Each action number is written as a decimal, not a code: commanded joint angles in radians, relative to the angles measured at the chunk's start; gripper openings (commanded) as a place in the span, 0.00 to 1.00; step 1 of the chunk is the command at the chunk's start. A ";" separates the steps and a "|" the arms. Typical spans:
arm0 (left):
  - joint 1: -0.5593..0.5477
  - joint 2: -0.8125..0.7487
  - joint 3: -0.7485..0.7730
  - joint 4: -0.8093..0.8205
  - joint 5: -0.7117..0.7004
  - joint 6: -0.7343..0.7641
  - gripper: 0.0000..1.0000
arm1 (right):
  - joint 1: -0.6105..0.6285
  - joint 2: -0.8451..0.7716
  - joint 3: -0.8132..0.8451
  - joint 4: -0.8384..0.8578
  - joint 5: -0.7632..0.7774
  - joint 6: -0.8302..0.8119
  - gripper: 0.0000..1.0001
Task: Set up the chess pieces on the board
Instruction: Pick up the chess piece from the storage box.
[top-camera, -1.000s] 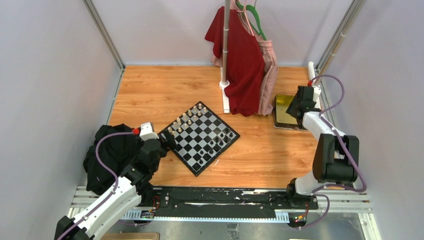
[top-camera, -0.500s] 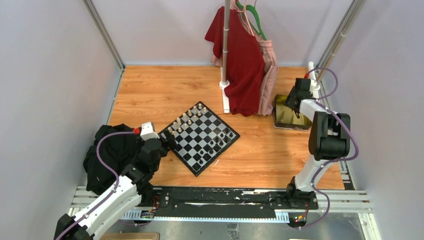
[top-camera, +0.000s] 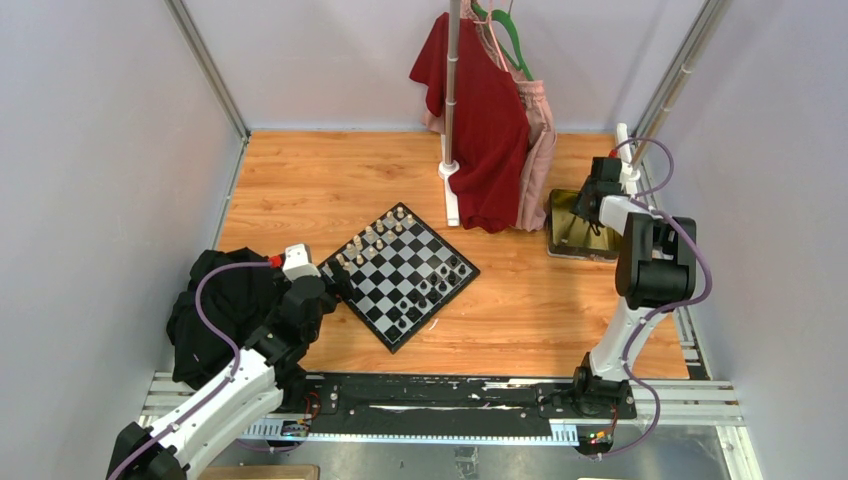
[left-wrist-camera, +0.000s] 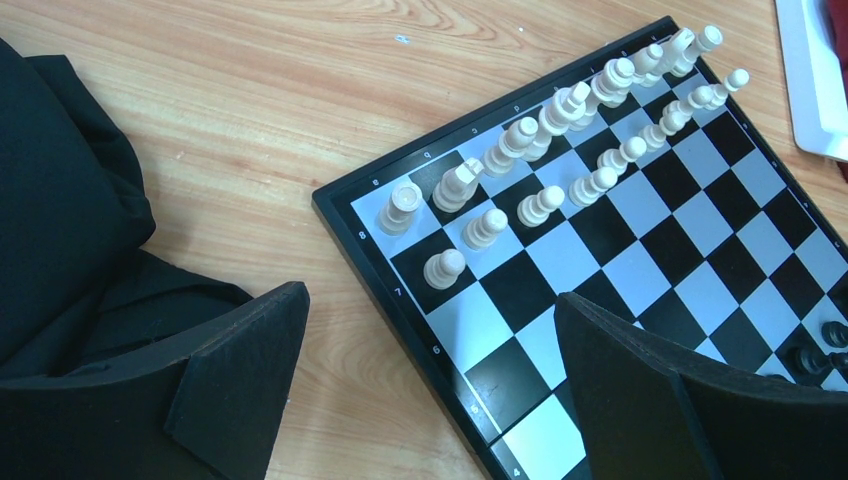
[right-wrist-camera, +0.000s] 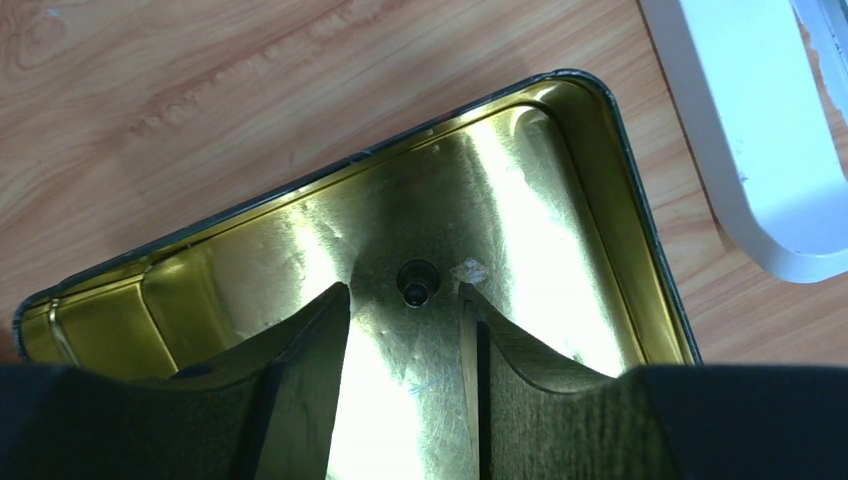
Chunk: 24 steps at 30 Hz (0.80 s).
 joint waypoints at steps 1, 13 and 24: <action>-0.006 0.000 0.012 0.033 -0.007 0.008 1.00 | -0.023 0.023 0.029 0.005 -0.012 -0.008 0.47; -0.006 0.001 0.012 0.033 -0.007 0.009 1.00 | -0.036 0.043 0.050 0.004 -0.020 -0.024 0.39; -0.006 0.003 0.012 0.035 -0.006 0.010 1.00 | -0.038 0.054 0.048 0.005 -0.040 -0.021 0.19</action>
